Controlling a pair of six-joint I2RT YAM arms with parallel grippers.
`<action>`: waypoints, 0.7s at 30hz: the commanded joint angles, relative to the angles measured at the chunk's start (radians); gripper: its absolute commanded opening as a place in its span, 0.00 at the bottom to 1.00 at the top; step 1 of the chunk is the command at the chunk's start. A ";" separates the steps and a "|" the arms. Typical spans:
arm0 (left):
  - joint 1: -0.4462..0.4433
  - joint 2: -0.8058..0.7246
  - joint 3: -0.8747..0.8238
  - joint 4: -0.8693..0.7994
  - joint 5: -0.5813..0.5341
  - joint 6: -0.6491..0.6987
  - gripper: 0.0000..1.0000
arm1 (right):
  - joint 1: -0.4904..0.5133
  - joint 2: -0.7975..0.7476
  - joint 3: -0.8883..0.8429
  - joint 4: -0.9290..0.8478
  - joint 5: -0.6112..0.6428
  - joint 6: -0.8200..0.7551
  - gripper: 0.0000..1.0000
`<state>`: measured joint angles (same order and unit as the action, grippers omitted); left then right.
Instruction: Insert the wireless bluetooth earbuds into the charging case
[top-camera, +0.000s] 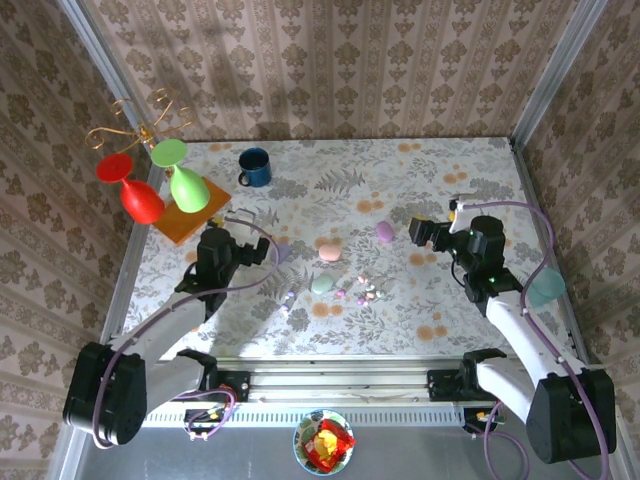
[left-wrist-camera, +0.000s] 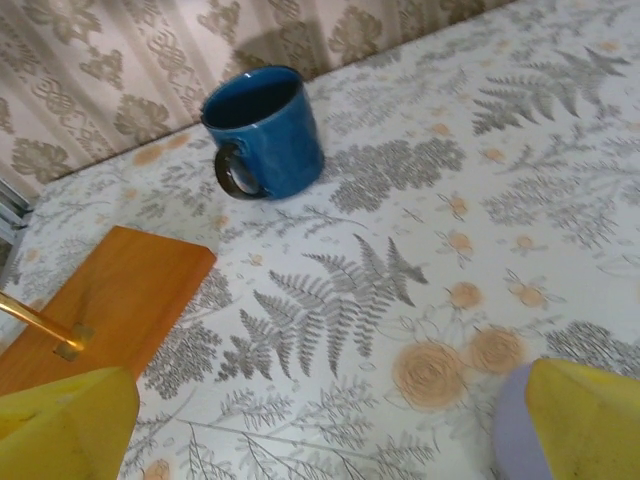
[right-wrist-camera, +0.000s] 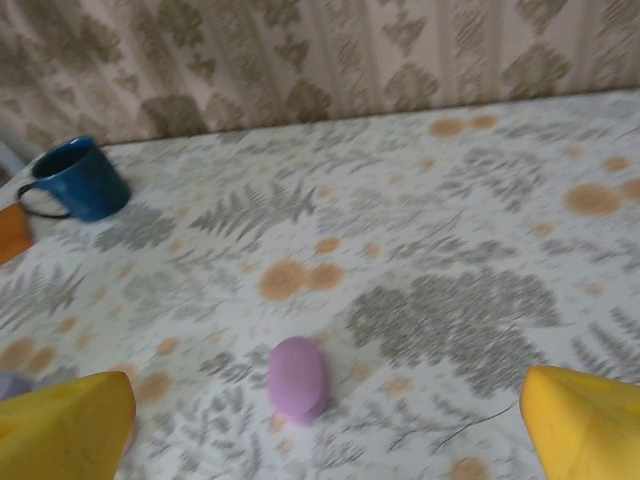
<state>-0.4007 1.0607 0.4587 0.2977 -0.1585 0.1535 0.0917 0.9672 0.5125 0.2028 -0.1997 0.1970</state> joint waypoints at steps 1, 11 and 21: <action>-0.033 -0.016 0.072 -0.170 -0.018 -0.024 1.00 | 0.053 -0.007 0.008 -0.077 -0.103 0.057 1.00; -0.071 0.130 0.209 -0.327 0.136 -0.182 1.00 | 0.276 0.173 0.041 -0.065 -0.038 0.059 1.00; -0.286 0.201 0.155 -0.238 0.232 -0.207 1.00 | 0.295 0.240 0.063 -0.099 0.111 0.158 1.00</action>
<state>-0.6540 1.2366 0.6323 0.0250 0.0261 -0.0174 0.3843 1.2022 0.5503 0.1307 -0.1772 0.2981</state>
